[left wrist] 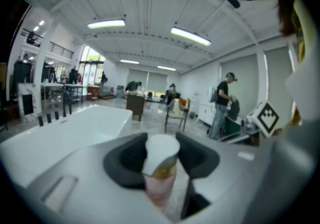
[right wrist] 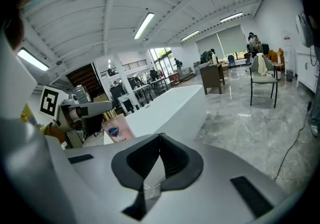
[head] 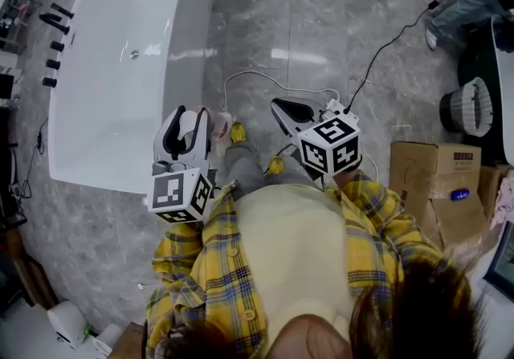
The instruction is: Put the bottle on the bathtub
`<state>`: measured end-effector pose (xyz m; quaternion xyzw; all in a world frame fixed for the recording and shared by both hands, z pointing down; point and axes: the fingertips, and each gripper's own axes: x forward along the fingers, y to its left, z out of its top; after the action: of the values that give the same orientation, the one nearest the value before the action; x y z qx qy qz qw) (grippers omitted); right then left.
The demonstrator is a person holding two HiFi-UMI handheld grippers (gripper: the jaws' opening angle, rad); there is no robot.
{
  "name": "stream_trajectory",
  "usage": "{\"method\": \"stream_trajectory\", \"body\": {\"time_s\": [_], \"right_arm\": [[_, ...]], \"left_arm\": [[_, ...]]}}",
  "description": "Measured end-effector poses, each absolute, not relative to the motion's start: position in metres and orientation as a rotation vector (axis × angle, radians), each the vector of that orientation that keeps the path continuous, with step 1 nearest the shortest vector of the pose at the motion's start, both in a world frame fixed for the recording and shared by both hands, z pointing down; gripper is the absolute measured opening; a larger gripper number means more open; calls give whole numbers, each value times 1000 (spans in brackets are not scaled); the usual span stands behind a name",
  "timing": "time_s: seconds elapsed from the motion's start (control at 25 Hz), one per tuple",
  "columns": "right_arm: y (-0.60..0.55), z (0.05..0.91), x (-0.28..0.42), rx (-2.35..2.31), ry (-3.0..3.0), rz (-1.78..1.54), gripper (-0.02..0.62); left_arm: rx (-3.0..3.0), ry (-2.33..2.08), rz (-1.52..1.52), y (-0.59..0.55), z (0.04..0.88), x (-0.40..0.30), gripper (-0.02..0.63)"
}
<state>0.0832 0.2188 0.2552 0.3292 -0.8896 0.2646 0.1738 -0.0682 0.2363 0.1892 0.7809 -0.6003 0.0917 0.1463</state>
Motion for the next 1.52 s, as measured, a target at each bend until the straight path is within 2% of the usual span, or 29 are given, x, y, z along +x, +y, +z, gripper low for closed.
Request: {"method": "stream_trajectory", "body": {"time_s": [1.04,1.52], "right_arm": [[55,282,-20,1053,-2414,788,14],[-3,312,-24,1027,-2364,843,14]], "left_arm": [[2322,-1526,374,73,245,-145,179],[2288,-1498,421,8,277,-146,179]]}}
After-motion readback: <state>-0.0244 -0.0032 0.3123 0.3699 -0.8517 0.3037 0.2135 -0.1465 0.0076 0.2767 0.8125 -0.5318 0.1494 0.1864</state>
